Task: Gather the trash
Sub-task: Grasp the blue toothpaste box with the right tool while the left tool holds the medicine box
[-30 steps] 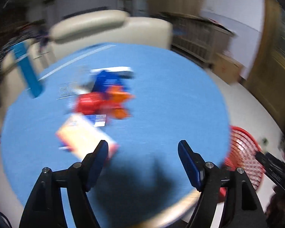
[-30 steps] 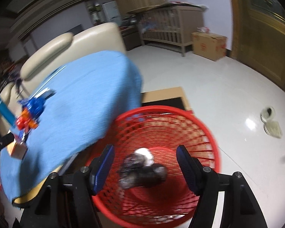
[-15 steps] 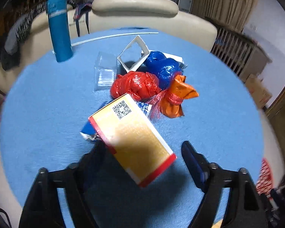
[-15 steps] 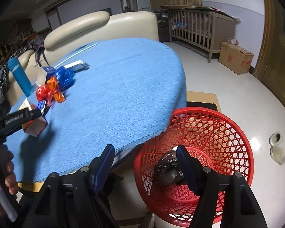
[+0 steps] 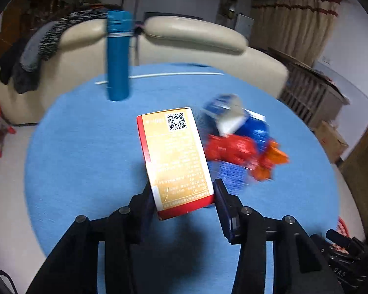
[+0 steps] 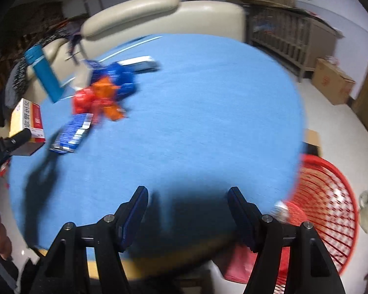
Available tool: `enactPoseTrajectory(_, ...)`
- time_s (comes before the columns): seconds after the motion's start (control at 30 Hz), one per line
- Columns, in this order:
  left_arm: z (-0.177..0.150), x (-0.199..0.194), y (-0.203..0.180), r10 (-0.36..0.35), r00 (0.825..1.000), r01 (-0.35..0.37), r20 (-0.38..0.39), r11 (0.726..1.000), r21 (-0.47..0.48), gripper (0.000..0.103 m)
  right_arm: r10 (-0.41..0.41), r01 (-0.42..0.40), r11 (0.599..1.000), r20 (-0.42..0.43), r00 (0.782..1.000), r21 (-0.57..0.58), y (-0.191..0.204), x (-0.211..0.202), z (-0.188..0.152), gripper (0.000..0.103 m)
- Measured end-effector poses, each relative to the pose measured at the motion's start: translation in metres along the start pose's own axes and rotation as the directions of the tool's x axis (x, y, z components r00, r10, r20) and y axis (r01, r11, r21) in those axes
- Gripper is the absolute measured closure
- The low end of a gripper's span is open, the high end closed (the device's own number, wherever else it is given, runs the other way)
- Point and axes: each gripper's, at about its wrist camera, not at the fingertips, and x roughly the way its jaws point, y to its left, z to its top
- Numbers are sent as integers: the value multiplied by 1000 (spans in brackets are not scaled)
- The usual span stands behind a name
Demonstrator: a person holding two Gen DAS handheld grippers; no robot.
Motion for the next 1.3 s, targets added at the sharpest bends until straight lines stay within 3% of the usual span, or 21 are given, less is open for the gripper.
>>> enactPoseTrajectory(0.17,-4,13,38,54,998,-55,-36,997,-45,55,172,-173,985,-60,983,-22,63,24,25,32)
enactPoseTrajectory(0.23,-6,19,45,59,997,-61,-52,997,-46,55,206,-209,978,-85,975,-25,87,38,33,32)
enactPoseTrajectory(0.5,-6,28,55,46,996,-47,-80,999,-10,55,201,-203,979,-119,972,-1,136,78,61,31)
enactPoseTrajectory(0.77,-6,31,65,42,996,-43,-73,999,-12,54,181,-188,980,-107,978,-63,177,94,69,22)
enactPoseTrajectory(0.97,-1,25,80,71,996,-72,-54,997,-23,55,225,-231,972,-120,967,-43,185,102,79,22)
enactPoseTrajectory(1.13,-4,30,83,78,995,-79,-67,997,-16,54,222,-235,964,-112,969,-126,201,109,80,19)
enactPoseTrajectory(1.23,-4,30,82,77,995,-78,-64,997,-12,54,235,-253,943,-105,966,-216,215,109,77,32)
enactPoseTrajectory(1.3,-5,30,83,75,995,-76,-65,997,-14,54,287,-307,923,-120,951,-231,221,108,77,59)
